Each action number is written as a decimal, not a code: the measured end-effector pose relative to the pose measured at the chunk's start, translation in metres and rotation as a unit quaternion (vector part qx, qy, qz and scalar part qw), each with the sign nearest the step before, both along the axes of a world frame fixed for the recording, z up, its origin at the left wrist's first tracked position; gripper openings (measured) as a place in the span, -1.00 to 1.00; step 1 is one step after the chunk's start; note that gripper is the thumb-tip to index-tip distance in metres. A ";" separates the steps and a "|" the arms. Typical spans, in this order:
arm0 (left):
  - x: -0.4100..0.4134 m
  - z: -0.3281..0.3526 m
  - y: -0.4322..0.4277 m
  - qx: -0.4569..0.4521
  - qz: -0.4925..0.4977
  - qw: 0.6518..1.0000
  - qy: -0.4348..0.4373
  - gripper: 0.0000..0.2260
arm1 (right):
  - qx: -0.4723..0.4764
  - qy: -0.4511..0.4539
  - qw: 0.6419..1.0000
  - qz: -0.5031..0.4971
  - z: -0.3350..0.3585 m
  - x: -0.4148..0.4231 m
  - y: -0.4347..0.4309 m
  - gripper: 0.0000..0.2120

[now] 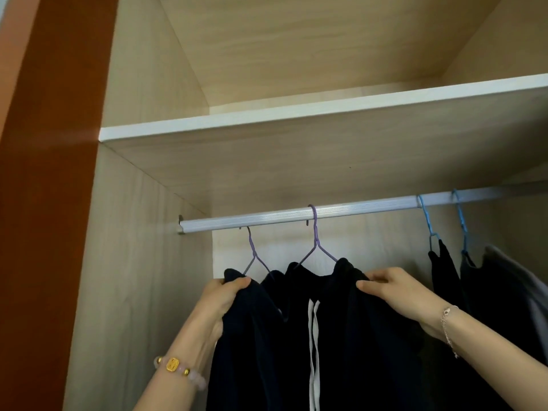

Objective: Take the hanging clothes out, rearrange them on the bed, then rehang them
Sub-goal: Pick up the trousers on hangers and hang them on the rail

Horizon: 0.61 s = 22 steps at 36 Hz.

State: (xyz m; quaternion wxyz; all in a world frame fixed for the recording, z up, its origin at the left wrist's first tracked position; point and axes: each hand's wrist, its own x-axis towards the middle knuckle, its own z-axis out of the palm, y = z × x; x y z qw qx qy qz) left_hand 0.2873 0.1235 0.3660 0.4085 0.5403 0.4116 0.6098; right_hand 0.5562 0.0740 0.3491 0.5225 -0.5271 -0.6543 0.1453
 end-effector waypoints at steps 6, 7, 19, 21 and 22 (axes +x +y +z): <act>-0.009 0.027 -0.001 0.017 0.002 1.000 0.006 -0.83 | 0.002 -0.012 1.000 -0.022 0.004 -0.003 -0.003 -0.80; -0.010 0.033 -0.002 0.027 0.003 1.000 0.002 -0.80 | 0.002 -0.016 1.000 -0.025 0.004 -0.004 -0.002 -0.81; -0.015 -0.009 -0.017 0.050 0.021 0.998 0.042 -0.85 | 0.012 0.008 1.000 -0.024 0.000 -0.012 -0.004 -0.80; -0.017 -0.022 -0.017 0.053 0.028 0.997 0.044 -0.92 | 0.011 0.007 1.000 -0.027 0.000 -0.013 -0.005 -0.79; -0.019 -0.024 -0.016 0.057 0.036 0.997 0.040 -0.93 | 0.010 0.006 1.000 -0.027 0.000 -0.014 -0.005 -0.78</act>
